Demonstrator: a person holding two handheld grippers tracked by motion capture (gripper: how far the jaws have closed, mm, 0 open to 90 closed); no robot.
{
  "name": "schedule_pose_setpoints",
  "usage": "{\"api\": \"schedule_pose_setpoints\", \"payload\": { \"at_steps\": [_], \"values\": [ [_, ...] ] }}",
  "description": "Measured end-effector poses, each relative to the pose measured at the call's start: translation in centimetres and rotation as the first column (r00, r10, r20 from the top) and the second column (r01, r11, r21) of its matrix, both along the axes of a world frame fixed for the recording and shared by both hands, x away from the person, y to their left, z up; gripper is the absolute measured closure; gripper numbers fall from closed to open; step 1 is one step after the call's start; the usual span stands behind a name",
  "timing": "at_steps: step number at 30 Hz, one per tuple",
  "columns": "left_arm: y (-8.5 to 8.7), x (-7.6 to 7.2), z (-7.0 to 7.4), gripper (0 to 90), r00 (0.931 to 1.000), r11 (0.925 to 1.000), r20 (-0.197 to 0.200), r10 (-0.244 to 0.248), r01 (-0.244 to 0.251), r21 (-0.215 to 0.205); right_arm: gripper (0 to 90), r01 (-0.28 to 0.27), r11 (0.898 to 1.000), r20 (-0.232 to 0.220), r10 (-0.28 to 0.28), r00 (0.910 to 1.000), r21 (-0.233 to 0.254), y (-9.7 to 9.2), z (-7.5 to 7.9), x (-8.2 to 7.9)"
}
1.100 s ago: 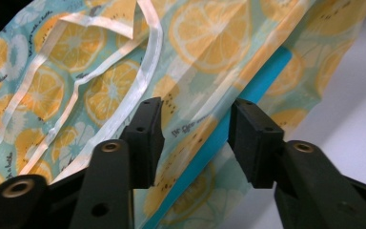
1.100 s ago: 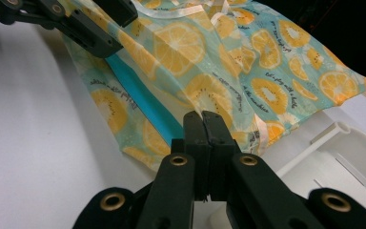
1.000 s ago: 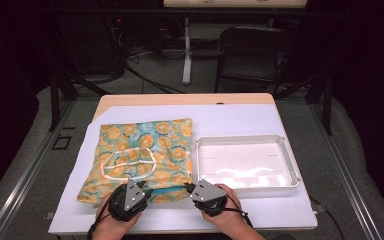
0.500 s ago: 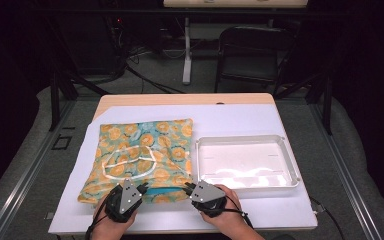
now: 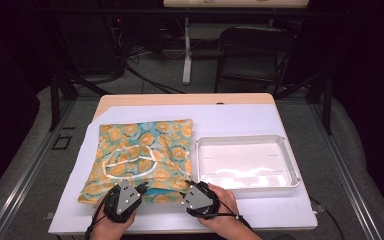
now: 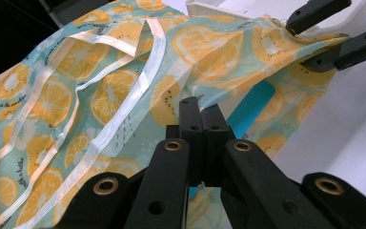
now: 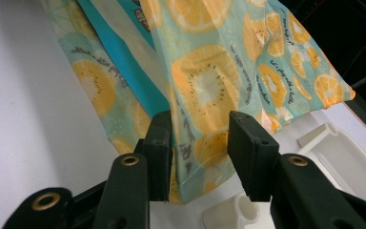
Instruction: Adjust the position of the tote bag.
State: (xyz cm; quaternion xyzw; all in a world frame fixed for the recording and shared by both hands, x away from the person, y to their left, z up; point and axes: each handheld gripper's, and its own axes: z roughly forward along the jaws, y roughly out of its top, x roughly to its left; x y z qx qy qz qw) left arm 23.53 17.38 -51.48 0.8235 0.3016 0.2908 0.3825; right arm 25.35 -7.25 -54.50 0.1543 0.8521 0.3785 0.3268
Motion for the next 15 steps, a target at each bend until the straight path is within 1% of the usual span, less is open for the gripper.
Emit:
{"api": "schedule_pose_setpoints", "payload": {
  "at_steps": [1, 2, 3, 6, 8, 10, 12, 13, 14, 15],
  "values": [
    [0.01, -0.01, 0.03, 90.0, 1.0000, 1.0000, 0.000, -0.001, 0.001, 0.000, 60.7, 0.003, 1.000, 0.003, -0.003, 1.0000, -0.002, 0.11, -0.09, 0.04],
    [0.03, -0.02, 0.05, 90.0, 1.0000, 1.0000, 0.001, 0.000, 0.000, 0.001, 60.6, 0.007, 1.000, 0.010, -0.007, 0.9999, -0.017, 0.19, -0.11, 0.06],
    [0.05, -0.03, 0.07, 90.0, 1.0000, 1.0000, 0.002, -0.001, 0.001, 0.000, 60.4, 0.017, 1.000, 0.030, -0.016, 0.9994, -0.025, 0.31, -0.24, 0.11],
    [0.11, -0.03, 0.12, 90.0, 1.0000, 1.0000, 0.003, -0.001, 0.001, -0.002, 60.1, 0.029, 0.999, 0.034, -0.028, 0.9990, -0.034, 0.29, -0.22, 0.26],
    [0.07, -0.05, 0.10, 90.0, 1.0000, 1.0000, 0.001, -0.002, 0.002, -0.003, 60.4, 0.038, 0.999, 0.034, -0.037, 0.9988, -0.030, 0.24, -0.22, 0.41],
    [0.02, -0.06, 0.07, 90.0, 1.0000, 1.0000, 0.002, -0.004, 0.004, -0.004, 63.8, 0.046, 0.999, 0.028, -0.046, 0.9986, -0.015, 0.20, -0.23, 0.62],
    [-0.02, -0.07, 0.06, 90.0, 1.0000, 1.0000, 0.004, -0.006, 0.006, -0.005, 65.3, 0.049, 0.999, 0.020, -0.048, 0.9986, -0.021, 0.18, -0.17, 0.69],
    [-0.02, -0.07, 0.06, 90.0, 1.0000, 1.0000, 0.004, -0.006, 0.006, -0.005, 68.2, 0.048, 0.999, 0.002, -0.048, 0.9988, -0.013, 0.22, -0.26, 0.85],
    [-0.01, -0.07, 0.06, 90.0, 1.0000, 1.0000, 0.004, -0.007, 0.007, -0.005, 69.9, 0.050, 0.999, -0.008, -0.050, 0.9987, -0.020, 0.19, -0.21, 0.91],
    [-0.01, -0.07, 0.06, 90.0, 1.0000, 1.0000, 0.004, -0.007, 0.007, -0.005, 69.9, 0.050, 0.999, -0.008, -0.050, 0.9987, -0.020, 0.19, -0.21, 0.91]
  ]
}}
